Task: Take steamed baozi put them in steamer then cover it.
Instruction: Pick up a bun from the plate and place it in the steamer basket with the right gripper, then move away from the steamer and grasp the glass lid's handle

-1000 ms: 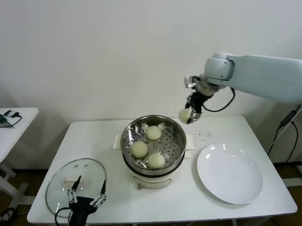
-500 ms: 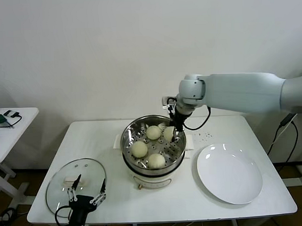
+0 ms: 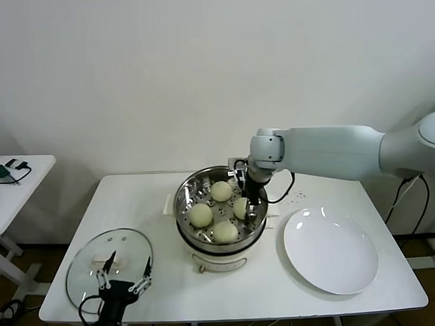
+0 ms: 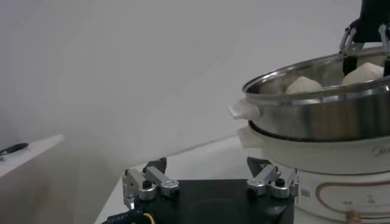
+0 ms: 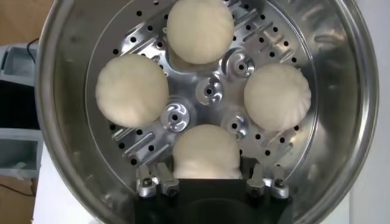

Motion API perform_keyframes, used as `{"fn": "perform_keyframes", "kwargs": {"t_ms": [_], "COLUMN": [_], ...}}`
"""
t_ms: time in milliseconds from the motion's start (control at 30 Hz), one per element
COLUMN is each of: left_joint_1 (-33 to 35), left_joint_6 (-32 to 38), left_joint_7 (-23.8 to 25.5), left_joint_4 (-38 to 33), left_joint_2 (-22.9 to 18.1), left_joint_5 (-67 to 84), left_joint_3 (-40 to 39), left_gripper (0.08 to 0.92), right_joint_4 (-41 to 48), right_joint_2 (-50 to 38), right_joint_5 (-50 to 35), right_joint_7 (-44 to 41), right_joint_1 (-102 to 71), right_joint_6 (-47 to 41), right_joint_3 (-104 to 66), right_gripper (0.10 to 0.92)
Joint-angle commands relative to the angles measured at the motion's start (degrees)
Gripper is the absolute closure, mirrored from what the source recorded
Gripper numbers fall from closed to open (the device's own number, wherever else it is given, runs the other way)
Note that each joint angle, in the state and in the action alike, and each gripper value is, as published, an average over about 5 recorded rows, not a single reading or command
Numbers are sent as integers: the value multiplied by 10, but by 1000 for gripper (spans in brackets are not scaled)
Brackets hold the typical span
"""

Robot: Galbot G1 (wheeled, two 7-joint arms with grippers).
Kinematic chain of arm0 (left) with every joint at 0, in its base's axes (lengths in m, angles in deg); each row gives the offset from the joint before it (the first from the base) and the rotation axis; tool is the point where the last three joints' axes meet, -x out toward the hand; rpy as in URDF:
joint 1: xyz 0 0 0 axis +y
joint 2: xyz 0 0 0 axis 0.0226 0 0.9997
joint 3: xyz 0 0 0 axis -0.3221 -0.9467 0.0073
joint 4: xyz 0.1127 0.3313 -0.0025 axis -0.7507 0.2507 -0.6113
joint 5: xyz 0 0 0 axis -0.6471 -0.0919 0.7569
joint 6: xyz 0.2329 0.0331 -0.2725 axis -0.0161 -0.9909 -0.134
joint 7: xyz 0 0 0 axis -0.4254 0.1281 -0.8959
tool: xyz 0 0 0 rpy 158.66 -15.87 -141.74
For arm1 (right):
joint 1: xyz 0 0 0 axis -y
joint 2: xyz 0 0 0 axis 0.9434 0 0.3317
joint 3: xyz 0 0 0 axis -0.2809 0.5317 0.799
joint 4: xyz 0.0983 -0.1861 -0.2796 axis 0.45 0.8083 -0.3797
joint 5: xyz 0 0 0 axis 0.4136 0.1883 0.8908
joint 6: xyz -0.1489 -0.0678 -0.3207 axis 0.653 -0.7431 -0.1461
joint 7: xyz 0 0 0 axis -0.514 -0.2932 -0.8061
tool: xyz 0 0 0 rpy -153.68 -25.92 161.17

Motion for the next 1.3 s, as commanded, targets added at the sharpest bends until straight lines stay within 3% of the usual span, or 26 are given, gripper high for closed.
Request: {"fn": "perform_keyframes", "kwargs": {"t_ms": [33, 133, 467, 767, 1033, 1300], "left_joint_1": [-2, -2, 1, 1, -2, -3], "left_joint_6": [-1, -2, -3, 1, 7, 2], "left_joint_7": [0, 0, 0, -1, -2, -3], "left_joint_4": [0, -1, -9, -13, -24, -44], "left_joint_2": [0, 0, -1, -6, -15, -32], "left_joint_5": [-1, -2, -7, -21, -38, -69], "left_joint_3": [-1, -1, -1, 4, 2, 3], "left_gripper": [177, 177, 177, 177, 177, 177], "right_joint_4": [1, -8, -26, -92, -119, -148], "right_joint_2": [-8, -22, -101, -258, -378, -367], "right_joint_5": [4, 5, -16, -29, 5, 63], "right_joint_7": [-6, -20, -41, 154, 302, 359], "right_joint_1": [1, 21, 73, 13, -296, -649], "right_joint_6": [-1, 5, 73, 275, 401, 423], "right_joint_3": [-13, -16, -61, -109, -379, -755], "right_gripper": [242, 209, 202, 203, 203, 203]}}
